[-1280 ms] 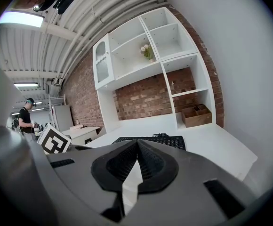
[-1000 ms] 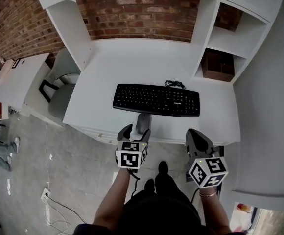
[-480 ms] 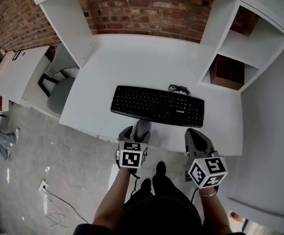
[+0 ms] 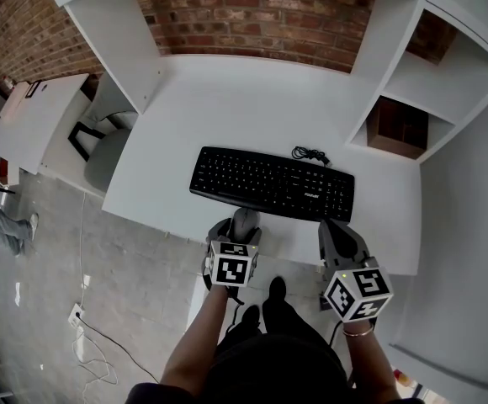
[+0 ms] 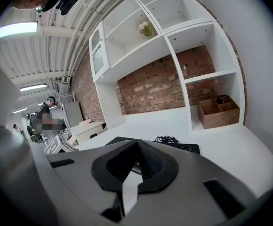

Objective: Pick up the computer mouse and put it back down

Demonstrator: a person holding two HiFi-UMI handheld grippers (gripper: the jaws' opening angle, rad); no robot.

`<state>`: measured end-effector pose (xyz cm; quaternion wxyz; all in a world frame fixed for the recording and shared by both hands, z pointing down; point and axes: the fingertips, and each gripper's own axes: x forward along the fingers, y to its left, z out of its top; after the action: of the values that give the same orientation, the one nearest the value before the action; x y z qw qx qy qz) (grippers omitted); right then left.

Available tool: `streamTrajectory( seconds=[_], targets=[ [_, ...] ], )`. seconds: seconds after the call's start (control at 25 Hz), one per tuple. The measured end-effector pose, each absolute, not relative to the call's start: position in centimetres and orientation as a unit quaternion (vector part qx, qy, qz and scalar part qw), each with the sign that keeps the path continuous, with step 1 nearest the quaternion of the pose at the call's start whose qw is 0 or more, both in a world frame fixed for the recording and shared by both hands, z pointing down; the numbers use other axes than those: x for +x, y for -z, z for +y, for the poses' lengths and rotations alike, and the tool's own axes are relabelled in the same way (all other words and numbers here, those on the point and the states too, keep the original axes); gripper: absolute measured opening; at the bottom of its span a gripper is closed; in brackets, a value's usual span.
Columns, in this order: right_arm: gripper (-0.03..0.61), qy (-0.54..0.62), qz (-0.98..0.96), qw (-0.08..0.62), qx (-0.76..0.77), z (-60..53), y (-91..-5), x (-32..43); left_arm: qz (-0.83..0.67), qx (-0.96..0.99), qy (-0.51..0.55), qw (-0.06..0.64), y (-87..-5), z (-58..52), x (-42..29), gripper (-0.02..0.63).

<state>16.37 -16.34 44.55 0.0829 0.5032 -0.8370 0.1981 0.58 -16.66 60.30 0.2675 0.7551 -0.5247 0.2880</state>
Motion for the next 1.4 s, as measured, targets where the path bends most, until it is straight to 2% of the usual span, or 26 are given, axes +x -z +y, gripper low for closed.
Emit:
streamTrajectory(
  seconds=[0.76, 1.4],
  targets=[
    [0.005, -0.199, -0.854, 0.085, 0.473, -17.6, -44.8, 16.5, -0.543, 0.735, -0.302, 0.272, -60.4, -16.5, 0.1, 0.293],
    [0.005, -0.191, -0.897, 0.077, 0.392, -19.9, -43.9, 11.6, -0.624, 0.687, -0.275, 0.251, -54.5, -16.4, -6.9, 0.293]
  ],
)
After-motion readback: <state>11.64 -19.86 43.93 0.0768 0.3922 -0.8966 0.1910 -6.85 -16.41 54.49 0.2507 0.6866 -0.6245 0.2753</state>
